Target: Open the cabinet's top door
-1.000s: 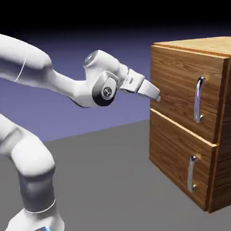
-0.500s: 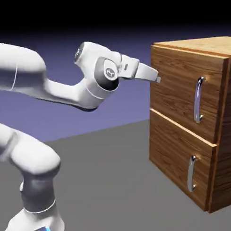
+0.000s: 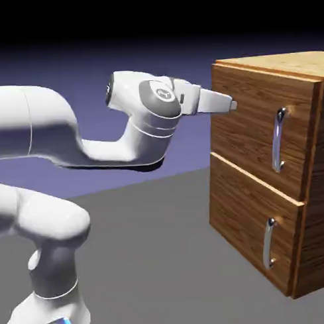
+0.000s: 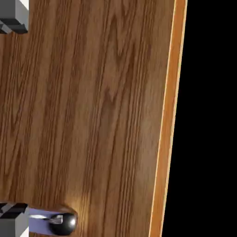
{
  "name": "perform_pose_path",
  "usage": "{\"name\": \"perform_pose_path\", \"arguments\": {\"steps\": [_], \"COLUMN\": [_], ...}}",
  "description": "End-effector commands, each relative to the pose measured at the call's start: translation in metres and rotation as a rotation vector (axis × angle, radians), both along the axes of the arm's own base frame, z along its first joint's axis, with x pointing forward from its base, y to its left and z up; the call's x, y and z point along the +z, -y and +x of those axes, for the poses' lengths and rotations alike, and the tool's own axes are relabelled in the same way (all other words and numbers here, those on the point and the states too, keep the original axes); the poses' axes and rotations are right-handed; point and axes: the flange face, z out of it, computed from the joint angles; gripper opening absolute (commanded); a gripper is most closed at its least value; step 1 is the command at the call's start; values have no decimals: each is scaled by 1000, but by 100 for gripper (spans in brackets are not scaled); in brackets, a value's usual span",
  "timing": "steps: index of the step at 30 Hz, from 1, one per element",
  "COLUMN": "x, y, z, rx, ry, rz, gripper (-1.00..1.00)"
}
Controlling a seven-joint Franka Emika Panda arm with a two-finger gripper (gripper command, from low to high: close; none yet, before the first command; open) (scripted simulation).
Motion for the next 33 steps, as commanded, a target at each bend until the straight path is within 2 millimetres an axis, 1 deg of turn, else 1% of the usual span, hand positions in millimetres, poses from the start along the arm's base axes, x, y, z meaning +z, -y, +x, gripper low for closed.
{"name": "perform_pose_path", "arguments": {"steps": [1, 5, 10, 16, 23, 25, 29, 30, 31, 32, 33], "x": [-2, -13, -32, -62, -109, -109, -109, -109, -109, -109, -109], "y": [4, 20, 41, 63, 83, 83, 82, 81, 81, 81, 78], "z": [1, 7, 17, 34, 59, 59, 102, 109, 109, 109, 101], "rx": [-1, -6, -10, -9, 3, 3, 3, 3, 3, 3, -18], "ry": [11, 54, 103, 153, 199, 199, 199, 199, 199, 199, 201], "rz": [4, 20, 43, 72, 106, 106, 107, 106, 106, 106, 104], "gripper": [0, 0, 0, 0, 0, 0, 0, 0, -100, -100, -100]}}
